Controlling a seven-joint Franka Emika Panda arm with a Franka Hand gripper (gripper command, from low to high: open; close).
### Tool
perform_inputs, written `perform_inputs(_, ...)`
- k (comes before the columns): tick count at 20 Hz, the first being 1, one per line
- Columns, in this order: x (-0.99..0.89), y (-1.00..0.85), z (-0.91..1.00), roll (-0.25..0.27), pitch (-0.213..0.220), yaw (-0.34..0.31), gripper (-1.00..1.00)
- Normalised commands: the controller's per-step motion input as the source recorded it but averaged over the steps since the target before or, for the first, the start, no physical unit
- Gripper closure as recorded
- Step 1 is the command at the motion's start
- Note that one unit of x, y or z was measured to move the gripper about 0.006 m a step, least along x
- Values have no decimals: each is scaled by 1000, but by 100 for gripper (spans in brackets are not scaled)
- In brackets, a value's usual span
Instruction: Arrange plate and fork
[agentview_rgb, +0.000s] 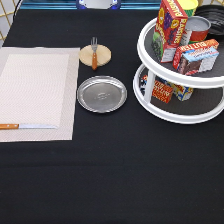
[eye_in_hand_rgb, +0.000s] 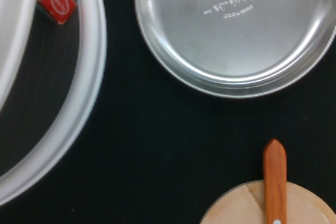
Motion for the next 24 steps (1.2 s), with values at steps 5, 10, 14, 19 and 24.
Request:
perform_inputs(5,682,-324,69,15,107,0,-100)
perform_inputs(10,848,-250,0,8,151,0,-100)
perform_inputs(14,901,-85,0,6,178,7,-100)
perform_inputs(19,833,-5,0,44,142,42,-100)
perform_inputs(24,742,-119,-26,124,116,57,-100)
